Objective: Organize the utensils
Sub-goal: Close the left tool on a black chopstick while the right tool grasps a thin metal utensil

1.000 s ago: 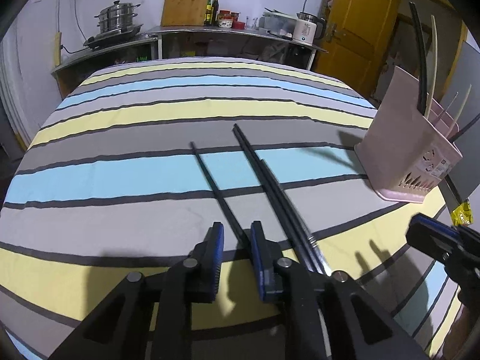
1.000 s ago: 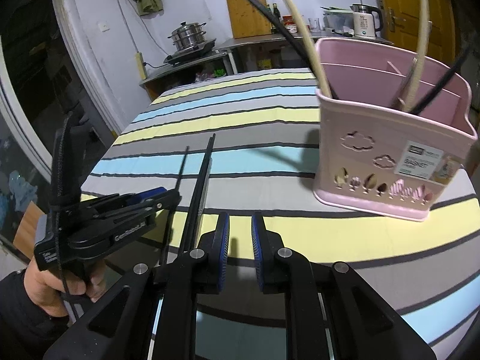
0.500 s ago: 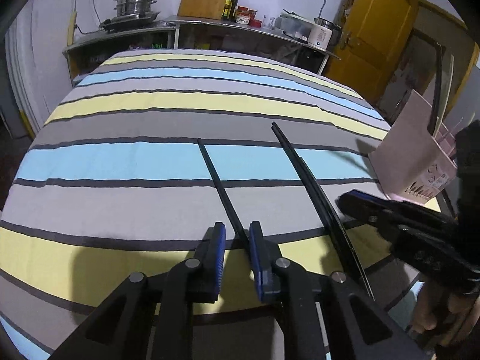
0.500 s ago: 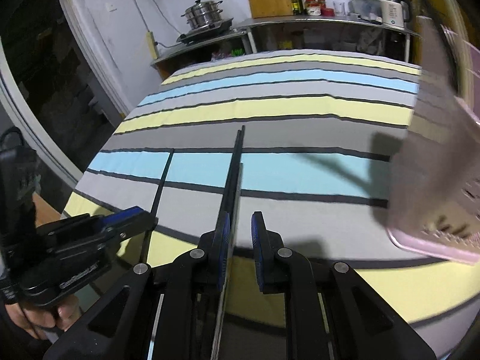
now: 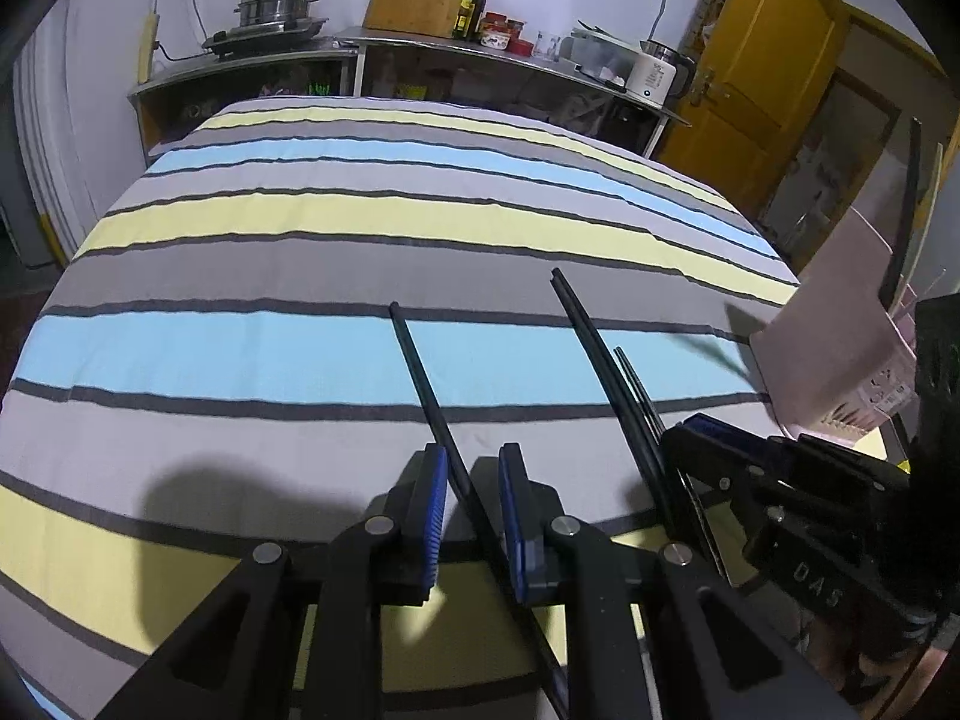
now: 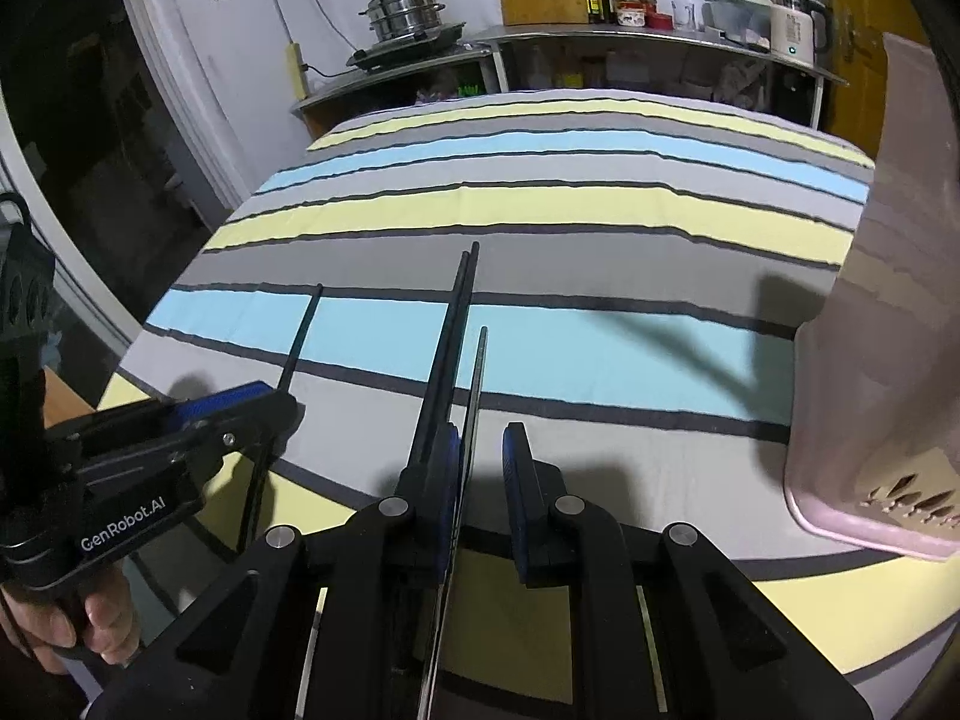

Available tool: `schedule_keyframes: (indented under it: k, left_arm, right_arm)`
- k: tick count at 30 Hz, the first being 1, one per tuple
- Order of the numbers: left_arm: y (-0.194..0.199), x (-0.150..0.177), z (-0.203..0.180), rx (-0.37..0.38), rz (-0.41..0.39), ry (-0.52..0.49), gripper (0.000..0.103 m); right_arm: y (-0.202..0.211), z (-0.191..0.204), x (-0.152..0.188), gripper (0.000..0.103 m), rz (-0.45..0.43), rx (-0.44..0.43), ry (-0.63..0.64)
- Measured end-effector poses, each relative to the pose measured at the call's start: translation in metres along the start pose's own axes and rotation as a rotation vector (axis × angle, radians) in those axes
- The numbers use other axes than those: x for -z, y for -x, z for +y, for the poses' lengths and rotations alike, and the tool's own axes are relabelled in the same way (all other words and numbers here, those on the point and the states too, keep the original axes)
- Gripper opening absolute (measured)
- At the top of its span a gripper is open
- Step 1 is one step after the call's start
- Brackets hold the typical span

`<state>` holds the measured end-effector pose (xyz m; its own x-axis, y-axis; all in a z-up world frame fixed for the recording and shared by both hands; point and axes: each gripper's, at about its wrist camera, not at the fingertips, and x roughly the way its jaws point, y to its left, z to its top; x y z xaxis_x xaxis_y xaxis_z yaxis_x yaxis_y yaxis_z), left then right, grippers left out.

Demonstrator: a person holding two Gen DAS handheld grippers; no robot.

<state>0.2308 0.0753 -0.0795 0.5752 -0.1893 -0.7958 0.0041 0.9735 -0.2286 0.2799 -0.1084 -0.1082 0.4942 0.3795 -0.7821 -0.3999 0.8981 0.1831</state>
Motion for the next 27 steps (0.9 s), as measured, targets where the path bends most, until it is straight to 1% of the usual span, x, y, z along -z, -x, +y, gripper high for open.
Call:
schedule_keyframes:
  k: [3,6,8,10,11,14,17,20,27]
  left_arm:
    - [-0.002,-0.001,-0.003,-0.026,-0.007,-0.029,0.017]
    - [-0.005,-0.001,-0.011,-0.072,-0.023,-0.082,0.016]
    - [-0.006,-0.001,-0.015,-0.098,-0.031,-0.110,0.013]
    - [-0.007,-0.001,-0.015,-0.104,-0.032,-0.114,0.011]
    - [-0.007,-0.002,-0.014,-0.102,-0.030,-0.111,0.011]
    - [-0.006,-0.004,-0.012,-0.093,-0.022,-0.102,0.009]
    - [-0.004,-0.006,-0.008,-0.067,-0.012,-0.083,0.007]
    - [0.003,-0.008,-0.007,-0.054,-0.024,-0.073,0.006]
    - [0.032,-0.013,-0.009,0.009,-0.063,-0.048,0.005]
  right_arm:
    - [-0.003,0.008,-0.002,0.015,0.002,0.041,0.035]
    - [-0.004,0.012,-0.001,0.015,-0.005,0.066,0.061]
    - [-0.004,0.012,-0.001,0.013,-0.005,0.078,0.068]
    - [-0.005,0.013,-0.002,0.010,0.000,0.091,0.075]
    - [-0.005,0.013,-0.002,0.008,0.002,0.095,0.078]
    - [-0.005,0.010,-0.005,0.007,0.012,0.080,0.061]
    - [-0.001,0.006,-0.004,0.006,0.015,0.057,0.039]
    - [0.008,0.003,-0.003,0.006,0.001,0.038,0.016]
    - [0.035,0.001,-0.005,0.006,-0.052,0.011,-0.006]
